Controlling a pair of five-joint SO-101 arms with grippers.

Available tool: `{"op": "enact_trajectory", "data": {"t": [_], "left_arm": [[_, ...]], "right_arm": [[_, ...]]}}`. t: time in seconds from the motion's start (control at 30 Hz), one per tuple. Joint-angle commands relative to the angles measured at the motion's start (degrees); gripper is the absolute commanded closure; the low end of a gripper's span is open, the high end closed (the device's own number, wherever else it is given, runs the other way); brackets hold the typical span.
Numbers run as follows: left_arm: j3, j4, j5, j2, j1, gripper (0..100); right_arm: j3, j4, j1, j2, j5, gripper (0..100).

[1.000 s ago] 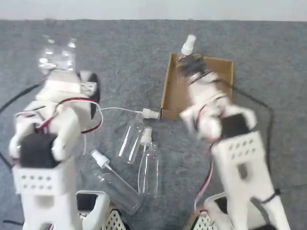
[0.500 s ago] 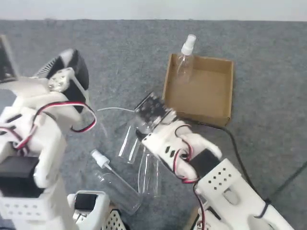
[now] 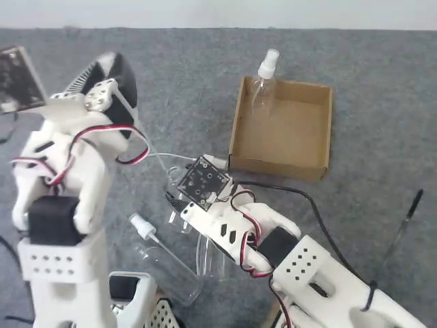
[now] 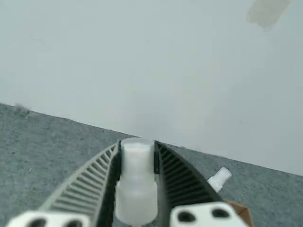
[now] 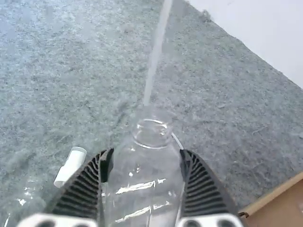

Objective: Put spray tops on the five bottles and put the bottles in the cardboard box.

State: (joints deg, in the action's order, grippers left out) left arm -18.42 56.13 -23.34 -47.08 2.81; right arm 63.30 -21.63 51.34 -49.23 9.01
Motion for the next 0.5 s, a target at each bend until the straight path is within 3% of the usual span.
{"op": "enact_trajectory", "data": {"t": [0.0, 0.2, 0.47], "left_arm": [[-2.42, -3.87, -0.35, -0.62, -0.26, 99], [-5.85, -5.01, -0.35, -0.62, -1.41, 99], [-6.11, 4.92, -0.09, -0.7, -5.71, 99]], "right_arm": [[-0.7, 1.63, 0.4, -2.59, -1.05, 99.2], [-0.62, 1.63, 0.31, -2.59, -1.05, 99.2], [0.09, -3.03, 0.31, -2.59, -0.79, 99.2]]}}
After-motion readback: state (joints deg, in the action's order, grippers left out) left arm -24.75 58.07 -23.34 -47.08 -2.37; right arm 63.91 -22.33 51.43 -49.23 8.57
